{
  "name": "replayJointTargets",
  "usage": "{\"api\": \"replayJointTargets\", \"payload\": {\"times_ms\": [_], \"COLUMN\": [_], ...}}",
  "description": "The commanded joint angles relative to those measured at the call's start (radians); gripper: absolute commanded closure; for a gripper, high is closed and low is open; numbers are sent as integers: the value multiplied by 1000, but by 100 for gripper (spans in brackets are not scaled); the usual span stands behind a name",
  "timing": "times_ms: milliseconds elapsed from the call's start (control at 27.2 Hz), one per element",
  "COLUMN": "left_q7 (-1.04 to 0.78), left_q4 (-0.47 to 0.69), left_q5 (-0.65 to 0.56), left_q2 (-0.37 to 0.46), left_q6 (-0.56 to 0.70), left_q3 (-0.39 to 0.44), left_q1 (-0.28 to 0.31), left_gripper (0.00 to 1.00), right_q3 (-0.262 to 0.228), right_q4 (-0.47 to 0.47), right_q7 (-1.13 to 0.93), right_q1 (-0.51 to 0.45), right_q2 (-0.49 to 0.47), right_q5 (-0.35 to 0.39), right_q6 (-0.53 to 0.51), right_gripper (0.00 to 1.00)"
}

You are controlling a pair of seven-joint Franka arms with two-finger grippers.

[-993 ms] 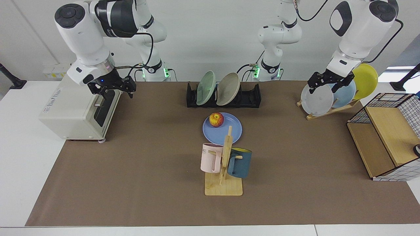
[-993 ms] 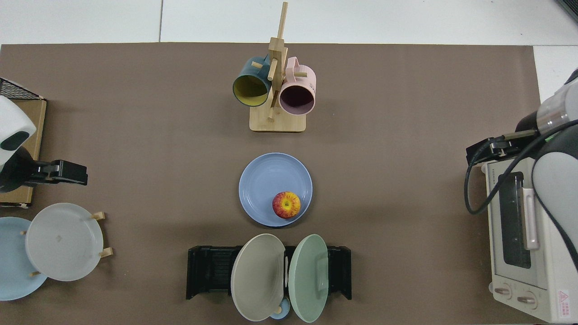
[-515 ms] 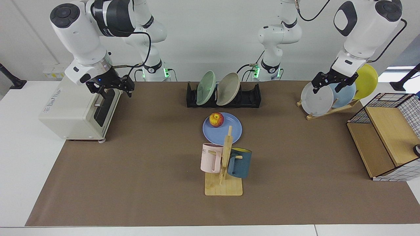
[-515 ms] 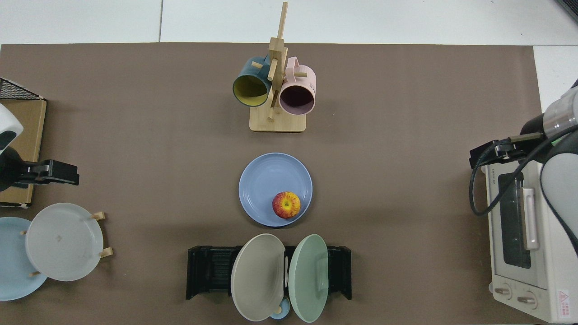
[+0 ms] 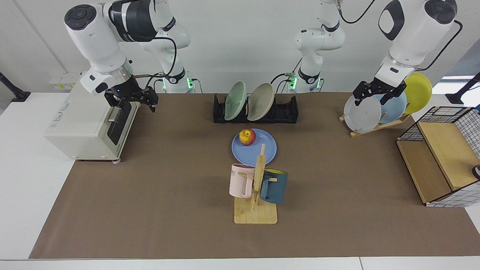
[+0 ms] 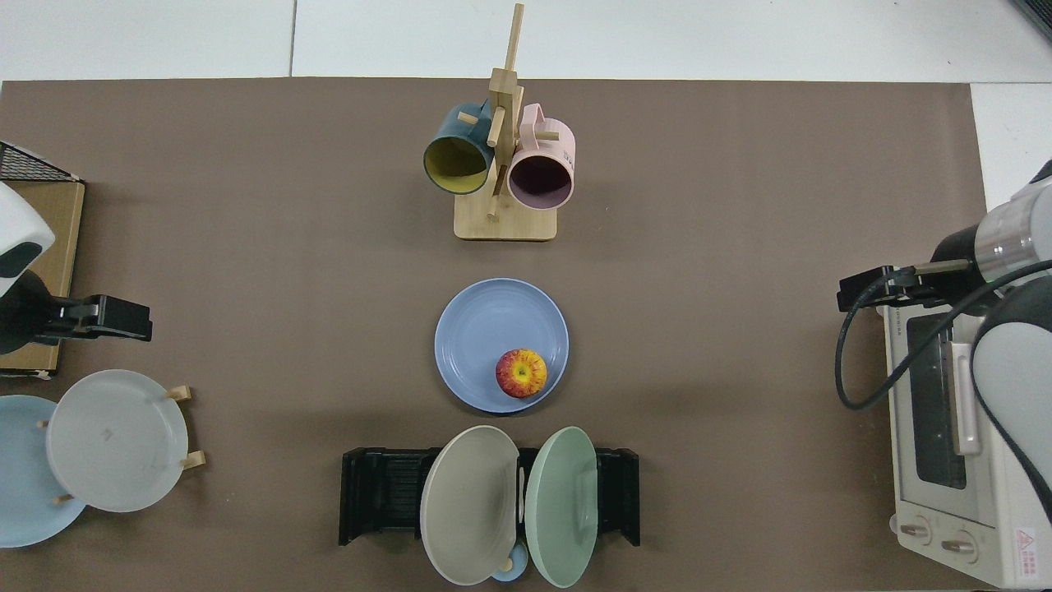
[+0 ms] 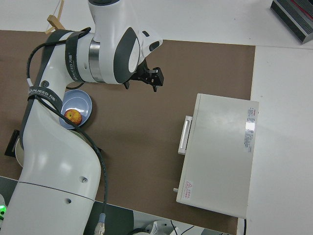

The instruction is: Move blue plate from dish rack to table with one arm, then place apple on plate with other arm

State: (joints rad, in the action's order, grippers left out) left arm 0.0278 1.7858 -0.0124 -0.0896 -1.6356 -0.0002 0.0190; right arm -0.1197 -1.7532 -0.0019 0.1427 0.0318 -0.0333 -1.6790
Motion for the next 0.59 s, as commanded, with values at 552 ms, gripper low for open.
{"api": "replayJointTargets", "payload": {"times_ms": [552], "left_q7": [7], "left_q4": [-2], "left_q5": [2], "left_q2": [-10], "left_q6": [5], "left_q3": [-1], "left_q1": [3], "left_gripper": [0], "right_q3": [115], "right_q4": [55], "right_q7": [-63], "right_q1": [-156], "right_q2": [-35], "right_q5": [61], "right_q6": [-2], "right_gripper": [0]}}
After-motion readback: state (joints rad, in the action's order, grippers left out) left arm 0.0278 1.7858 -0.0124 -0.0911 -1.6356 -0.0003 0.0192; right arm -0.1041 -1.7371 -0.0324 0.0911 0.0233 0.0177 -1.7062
